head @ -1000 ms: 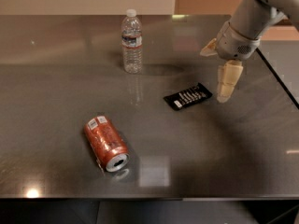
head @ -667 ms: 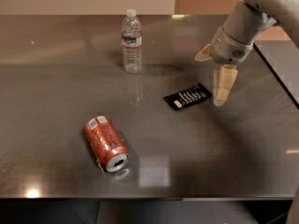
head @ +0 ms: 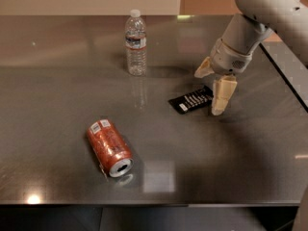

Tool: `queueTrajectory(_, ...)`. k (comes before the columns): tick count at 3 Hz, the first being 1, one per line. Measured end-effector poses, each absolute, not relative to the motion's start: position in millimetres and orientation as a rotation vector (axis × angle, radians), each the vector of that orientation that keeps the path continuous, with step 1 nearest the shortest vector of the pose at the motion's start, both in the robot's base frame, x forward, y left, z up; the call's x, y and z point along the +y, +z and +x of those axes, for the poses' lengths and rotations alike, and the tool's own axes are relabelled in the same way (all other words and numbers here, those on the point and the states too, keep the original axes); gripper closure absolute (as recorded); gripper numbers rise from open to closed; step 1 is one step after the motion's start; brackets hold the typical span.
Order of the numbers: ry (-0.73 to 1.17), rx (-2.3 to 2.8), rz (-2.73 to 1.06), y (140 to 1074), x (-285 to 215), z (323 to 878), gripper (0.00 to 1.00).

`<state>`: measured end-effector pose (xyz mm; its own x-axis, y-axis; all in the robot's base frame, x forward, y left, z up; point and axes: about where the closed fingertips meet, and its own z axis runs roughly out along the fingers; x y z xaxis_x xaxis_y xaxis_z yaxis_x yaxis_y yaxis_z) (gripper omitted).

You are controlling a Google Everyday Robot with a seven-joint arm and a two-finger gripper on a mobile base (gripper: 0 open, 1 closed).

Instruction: Pick rxbar chocolate

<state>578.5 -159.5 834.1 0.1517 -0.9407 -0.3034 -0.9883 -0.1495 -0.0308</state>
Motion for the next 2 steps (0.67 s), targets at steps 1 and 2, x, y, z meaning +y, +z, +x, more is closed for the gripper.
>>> queueTrajectory(1, 0.335, 1.883, -2.218, 830.3, -155.8, 574.7, 0.41)
queueTrajectory(2, 0.343, 1.882, -2.223, 833.3, -156.4, 572.9, 0.64)
